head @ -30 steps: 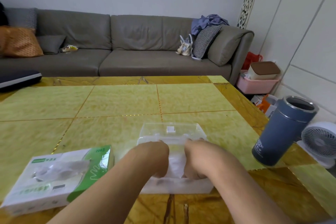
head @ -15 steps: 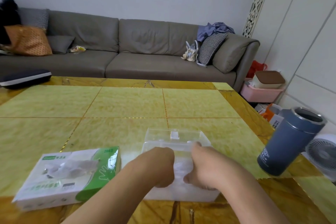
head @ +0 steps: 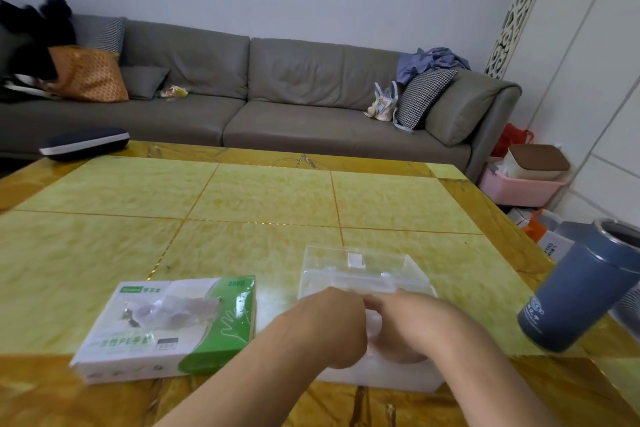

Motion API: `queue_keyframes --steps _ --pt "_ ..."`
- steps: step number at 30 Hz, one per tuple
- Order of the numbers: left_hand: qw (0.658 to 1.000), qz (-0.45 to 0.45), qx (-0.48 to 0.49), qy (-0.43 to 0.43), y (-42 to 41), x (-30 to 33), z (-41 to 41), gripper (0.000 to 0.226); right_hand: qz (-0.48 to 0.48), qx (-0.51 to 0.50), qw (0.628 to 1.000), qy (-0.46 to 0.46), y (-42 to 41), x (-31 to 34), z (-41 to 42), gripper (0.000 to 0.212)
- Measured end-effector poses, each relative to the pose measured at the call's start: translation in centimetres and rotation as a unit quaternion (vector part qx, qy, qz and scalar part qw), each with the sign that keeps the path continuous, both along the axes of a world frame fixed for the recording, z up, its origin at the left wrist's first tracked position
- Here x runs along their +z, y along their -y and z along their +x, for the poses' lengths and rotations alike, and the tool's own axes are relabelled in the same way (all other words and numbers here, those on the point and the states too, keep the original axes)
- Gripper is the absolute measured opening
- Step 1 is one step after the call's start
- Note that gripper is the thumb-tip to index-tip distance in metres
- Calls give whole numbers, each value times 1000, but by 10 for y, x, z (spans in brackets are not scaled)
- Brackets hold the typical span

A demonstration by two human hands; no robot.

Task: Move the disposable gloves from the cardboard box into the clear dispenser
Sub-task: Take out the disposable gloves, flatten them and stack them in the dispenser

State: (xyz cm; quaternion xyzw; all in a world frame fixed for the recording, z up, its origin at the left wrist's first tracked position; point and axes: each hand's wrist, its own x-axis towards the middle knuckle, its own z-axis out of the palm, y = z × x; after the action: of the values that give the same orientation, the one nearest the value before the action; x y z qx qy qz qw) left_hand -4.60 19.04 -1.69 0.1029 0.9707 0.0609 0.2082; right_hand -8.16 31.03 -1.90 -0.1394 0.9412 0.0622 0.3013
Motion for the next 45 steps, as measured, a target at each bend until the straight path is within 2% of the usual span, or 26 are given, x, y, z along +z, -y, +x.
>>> queue_keyframes --steps 3,6,8,10,12,14,15,17,18,21,23,24,25,27,29,31,33,35,37,38,40,42,44,45 --pt "991 31 -42 -120 16 4 15 51 -40 -25 995 -84 -8 -1 6 50" --pt "951 99 -65 -286 48 1 27 52 -58 -42 981 -181 -12 4 13 29" --pt "922 166 14 -351 80 -1 35 39 -63 -43 974 -211 -10 8 18 23" --pt "894 195 107 -389 120 -5 43 27 -65 -39 972 -225 -3 13 23 19" --pt "899 172 174 -362 163 -9 51 27 -65 -34 965 -252 4 16 26 18" --pt "928 128 209 -280 196 -13 54 36 -70 -43 954 -287 10 19 27 23" --pt "938 119 222 -239 208 -15 57 34 -70 -47 949 -303 15 19 28 21" --pt "941 131 233 -209 219 -19 57 16 -87 -60 929 -355 23 18 28 21" --pt "939 141 235 -209 221 -21 56 8 -115 -63 910 -393 27 16 29 20" --pt "924 177 253 -224 222 -21 54 13 -228 -41 828 -511 46 10 39 13" --pt "900 219 276 -255 220 -17 54 13 -295 8 792 -535 63 6 48 10" --pt "885 241 290 -274 219 -15 54 13 -320 38 789 -524 72 0 51 11" --pt "869 267 302 -288 218 -12 53 13 -334 69 801 -492 81 -6 55 19" --pt "836 330 315 -305 215 -9 53 13 -346 142 845 -381 100 -17 66 38" --pt "805 392 319 -313 208 -7 54 14 -369 161 874 -272 115 -27 76 46" --pt "765 442 321 -342 203 -3 55 13 -350 165 897 -213 124 -35 79 43" --pt "708 509 327 -364 201 2 57 13 -333 171 905 -203 127 -37 76 37" --pt "646 597 331 -343 199 8 59 20 -366 123 905 -179 124 -32 73 31" --pt "610 663 327 -287 194 12 60 27 -434 64 885 -158 117 -27 70 39" --pt "601 686 322 -255 190 15 60 30 -488 26 861 -139 114 -24 67 47" --pt "592 723 301 -192 180 15 61 34 -619 -62 780 -65 106 -11 61 58" --pt "612 723 279 -154 170 11 62 35 -708 -120 695 21 96 3 52 57" --pt "640 706 270 -139 160 6 63 28 -737 -121 663 44 89 11 47 44" --pt "640 709 268 -129 154 3 62 23 -749 -127 649 45 87 13 47 33"
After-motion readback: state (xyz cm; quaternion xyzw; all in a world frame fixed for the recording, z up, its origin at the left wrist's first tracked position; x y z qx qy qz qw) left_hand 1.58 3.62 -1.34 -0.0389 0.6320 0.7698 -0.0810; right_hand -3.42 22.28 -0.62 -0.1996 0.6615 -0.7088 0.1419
